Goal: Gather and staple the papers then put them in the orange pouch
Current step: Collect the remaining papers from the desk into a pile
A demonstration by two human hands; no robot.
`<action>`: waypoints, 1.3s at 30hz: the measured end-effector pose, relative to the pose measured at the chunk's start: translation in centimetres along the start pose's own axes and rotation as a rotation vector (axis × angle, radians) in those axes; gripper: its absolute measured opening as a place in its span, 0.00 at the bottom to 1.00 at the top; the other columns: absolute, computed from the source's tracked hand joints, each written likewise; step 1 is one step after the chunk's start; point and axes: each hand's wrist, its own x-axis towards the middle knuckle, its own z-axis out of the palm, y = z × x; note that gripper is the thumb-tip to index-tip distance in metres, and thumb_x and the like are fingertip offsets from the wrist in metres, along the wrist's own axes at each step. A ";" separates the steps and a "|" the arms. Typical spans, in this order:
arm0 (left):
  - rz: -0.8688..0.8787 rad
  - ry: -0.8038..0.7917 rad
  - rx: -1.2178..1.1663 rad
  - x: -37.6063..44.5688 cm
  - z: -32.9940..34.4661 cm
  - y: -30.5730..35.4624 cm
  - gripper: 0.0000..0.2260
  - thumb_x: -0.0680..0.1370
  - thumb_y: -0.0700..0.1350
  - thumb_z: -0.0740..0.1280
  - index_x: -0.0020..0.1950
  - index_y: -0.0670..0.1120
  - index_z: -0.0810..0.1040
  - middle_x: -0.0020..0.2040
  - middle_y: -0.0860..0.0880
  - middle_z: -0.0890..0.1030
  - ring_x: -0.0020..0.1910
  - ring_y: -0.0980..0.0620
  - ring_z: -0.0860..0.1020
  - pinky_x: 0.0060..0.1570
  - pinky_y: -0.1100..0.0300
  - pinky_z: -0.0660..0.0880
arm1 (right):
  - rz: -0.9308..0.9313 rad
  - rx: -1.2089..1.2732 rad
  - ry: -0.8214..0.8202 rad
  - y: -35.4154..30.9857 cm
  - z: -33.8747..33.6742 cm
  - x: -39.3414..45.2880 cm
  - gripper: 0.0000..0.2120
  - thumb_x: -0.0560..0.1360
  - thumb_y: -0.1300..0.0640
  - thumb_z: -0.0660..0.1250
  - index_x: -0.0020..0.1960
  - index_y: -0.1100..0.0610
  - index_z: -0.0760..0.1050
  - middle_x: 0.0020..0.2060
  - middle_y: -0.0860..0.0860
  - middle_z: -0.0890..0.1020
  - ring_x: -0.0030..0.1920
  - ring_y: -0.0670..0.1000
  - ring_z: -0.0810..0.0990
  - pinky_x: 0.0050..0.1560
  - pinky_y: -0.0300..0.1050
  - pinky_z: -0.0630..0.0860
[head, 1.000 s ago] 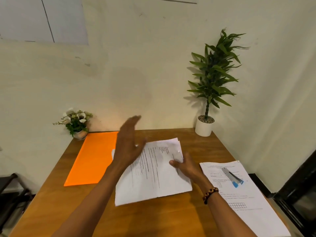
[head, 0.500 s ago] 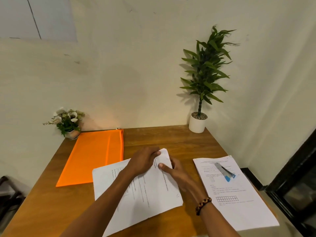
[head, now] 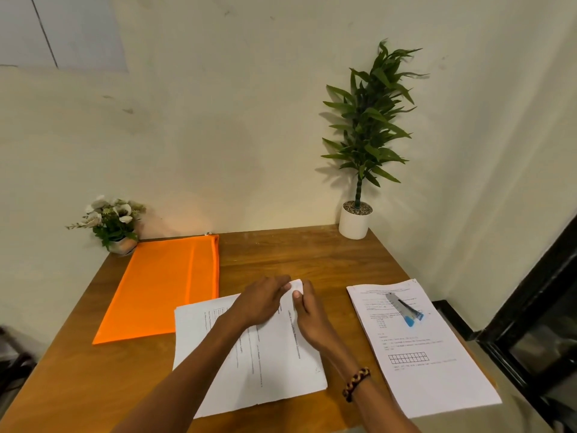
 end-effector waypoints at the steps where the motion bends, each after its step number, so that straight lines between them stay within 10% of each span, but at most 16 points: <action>1: -0.005 0.018 0.008 -0.1 0.1 0.1 0.06 0.85 0.52 0.57 0.51 0.57 0.71 0.50 0.50 0.82 0.42 0.53 0.76 0.35 0.66 0.64 | -0.002 0.002 0.004 0.1 0.1 0.0 0.14 0.86 0.47 0.52 0.69 0.49 0.65 0.58 0.46 0.78 0.56 0.39 0.79 0.51 0.38 0.81; 12: 0.227 0.220 0.096 0.7 -2.6 2.6 0.09 0.82 0.54 0.63 0.55 0.54 0.81 0.49 0.53 0.85 0.44 0.56 0.80 0.39 0.73 0.63 | 0.207 0.407 0.030 -1.6 -2.1 0.1 0.14 0.76 0.55 0.74 0.57 0.44 0.74 0.52 0.50 0.84 0.52 0.55 0.85 0.50 0.51 0.85; 19: 0.257 0.263 0.061 1.0 -3.3 3.3 0.09 0.83 0.54 0.61 0.55 0.55 0.79 0.50 0.54 0.84 0.46 0.56 0.79 0.45 0.61 0.72 | 0.158 0.154 0.086 -1.5 -2.9 1.1 0.12 0.80 0.49 0.68 0.61 0.50 0.74 0.54 0.50 0.84 0.49 0.48 0.85 0.42 0.37 0.79; 28: -0.176 0.728 -0.054 -0.7 -7.8 -4.5 0.30 0.70 0.65 0.74 0.68 0.56 0.73 0.66 0.53 0.76 0.65 0.53 0.73 0.65 0.51 0.70 | 0.242 0.206 0.188 0.5 -6.3 2.0 0.17 0.79 0.49 0.71 0.63 0.56 0.75 0.51 0.53 0.87 0.46 0.52 0.88 0.42 0.46 0.83; 33: -0.445 0.473 -0.823 -2.9 -6.4 -7.4 0.31 0.68 0.60 0.76 0.68 0.53 0.75 0.64 0.50 0.80 0.63 0.48 0.79 0.58 0.47 0.79 | 0.293 0.281 0.255 2.0 -7.6 2.5 0.34 0.71 0.39 0.76 0.68 0.56 0.70 0.55 0.55 0.85 0.50 0.56 0.87 0.53 0.61 0.84; 39: -0.370 0.282 -0.937 -3.2 -3.9 -5.5 0.21 0.72 0.56 0.76 0.61 0.48 0.82 0.55 0.50 0.86 0.54 0.47 0.84 0.54 0.47 0.82 | 0.248 0.295 0.355 1.0 -6.7 3.0 0.19 0.78 0.47 0.70 0.64 0.52 0.69 0.56 0.53 0.82 0.53 0.54 0.84 0.52 0.54 0.83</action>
